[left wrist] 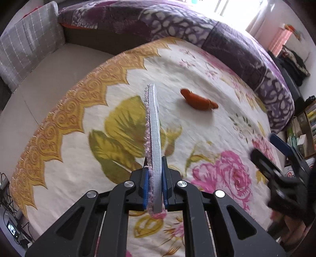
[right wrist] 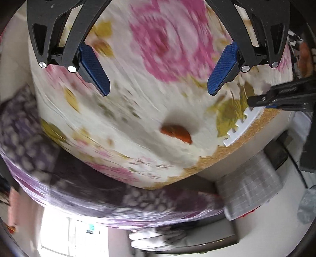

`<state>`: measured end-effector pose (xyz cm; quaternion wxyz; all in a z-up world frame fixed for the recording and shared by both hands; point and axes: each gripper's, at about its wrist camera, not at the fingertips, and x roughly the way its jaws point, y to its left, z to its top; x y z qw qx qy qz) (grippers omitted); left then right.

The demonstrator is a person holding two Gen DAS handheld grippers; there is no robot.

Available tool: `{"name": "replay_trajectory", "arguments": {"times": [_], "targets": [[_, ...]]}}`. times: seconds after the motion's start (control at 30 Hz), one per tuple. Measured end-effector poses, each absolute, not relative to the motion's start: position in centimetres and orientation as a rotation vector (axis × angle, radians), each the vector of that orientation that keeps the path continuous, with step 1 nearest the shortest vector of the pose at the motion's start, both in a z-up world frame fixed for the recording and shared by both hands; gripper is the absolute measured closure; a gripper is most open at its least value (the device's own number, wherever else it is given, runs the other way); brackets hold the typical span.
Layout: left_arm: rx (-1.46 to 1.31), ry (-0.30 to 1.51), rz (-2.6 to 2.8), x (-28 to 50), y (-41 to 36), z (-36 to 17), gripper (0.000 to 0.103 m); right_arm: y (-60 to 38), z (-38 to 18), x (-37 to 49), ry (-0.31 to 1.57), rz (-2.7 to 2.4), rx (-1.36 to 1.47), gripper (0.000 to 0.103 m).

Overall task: Collect trash
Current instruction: 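Grasp the orange peel on the bed with the right tool while the left tool holds the strip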

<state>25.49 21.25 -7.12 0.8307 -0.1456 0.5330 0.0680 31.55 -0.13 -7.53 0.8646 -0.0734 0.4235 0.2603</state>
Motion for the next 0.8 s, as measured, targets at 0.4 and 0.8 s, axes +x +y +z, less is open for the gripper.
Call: {"name": "replay_trajectory", "arguments": {"times": [0.4, 0.8], "targets": [[-0.361, 1.111, 0.133, 25.4, 23.2, -5.3, 0.092, 8.6, -11.4, 38.3, 0.894, 0.628, -0.292, 0.017], [-0.370, 1.101, 0.155, 25.5, 23.7, -5.2, 0.092, 8.3, -13.2, 38.3, 0.949, 0.561, -0.216, 0.087]]}}
